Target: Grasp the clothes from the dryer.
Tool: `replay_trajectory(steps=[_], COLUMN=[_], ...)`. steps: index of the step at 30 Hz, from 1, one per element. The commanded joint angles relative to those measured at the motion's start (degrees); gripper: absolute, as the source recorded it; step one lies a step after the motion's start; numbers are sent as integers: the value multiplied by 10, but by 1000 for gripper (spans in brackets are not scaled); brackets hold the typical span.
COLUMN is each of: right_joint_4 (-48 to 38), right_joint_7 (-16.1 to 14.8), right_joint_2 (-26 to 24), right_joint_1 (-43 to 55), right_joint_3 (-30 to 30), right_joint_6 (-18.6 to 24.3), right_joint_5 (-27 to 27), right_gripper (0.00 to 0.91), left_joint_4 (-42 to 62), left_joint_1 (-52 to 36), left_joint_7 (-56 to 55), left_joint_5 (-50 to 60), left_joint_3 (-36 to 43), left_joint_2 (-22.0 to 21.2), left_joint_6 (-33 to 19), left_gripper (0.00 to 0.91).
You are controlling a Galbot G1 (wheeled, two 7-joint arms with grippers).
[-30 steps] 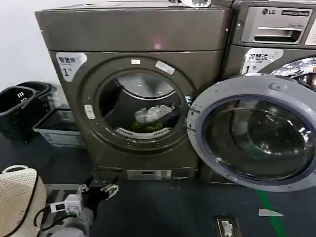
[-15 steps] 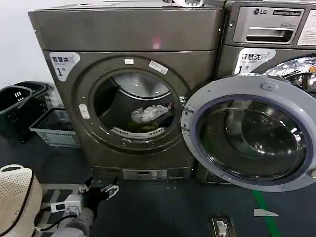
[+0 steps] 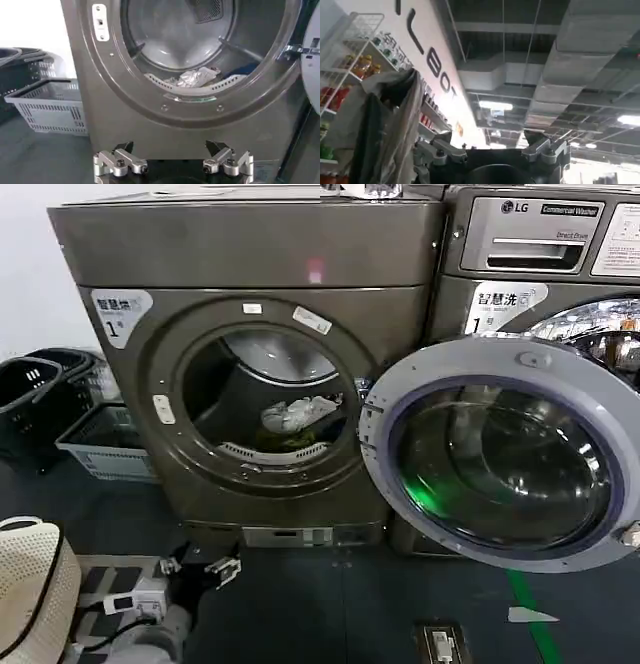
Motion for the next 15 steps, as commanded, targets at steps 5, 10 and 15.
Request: replay_trajectory(steps=[5, 10, 15], right_joint_4=[1, -1, -1], right_joint_7=[2, 2, 2], right_joint_2=[0, 0, -1], right_joint_1=[-1, -3, 0], right_joint_3=[0, 1, -2], right_joint_6=[0, 0, 0], right_joint_5=[2, 2, 1], right_gripper=[907, 907, 907], left_joint_4=[3, 4, 5], left_joint_1=[-1, -3, -7], left_joint_7=[3, 3, 2], left_joint_5=[10, 14, 21], left_joint_3=[7, 14, 26], left_joint_2=[1, 1, -2], left_joint_6=[28, 28, 28], left_gripper=[907, 907, 907])
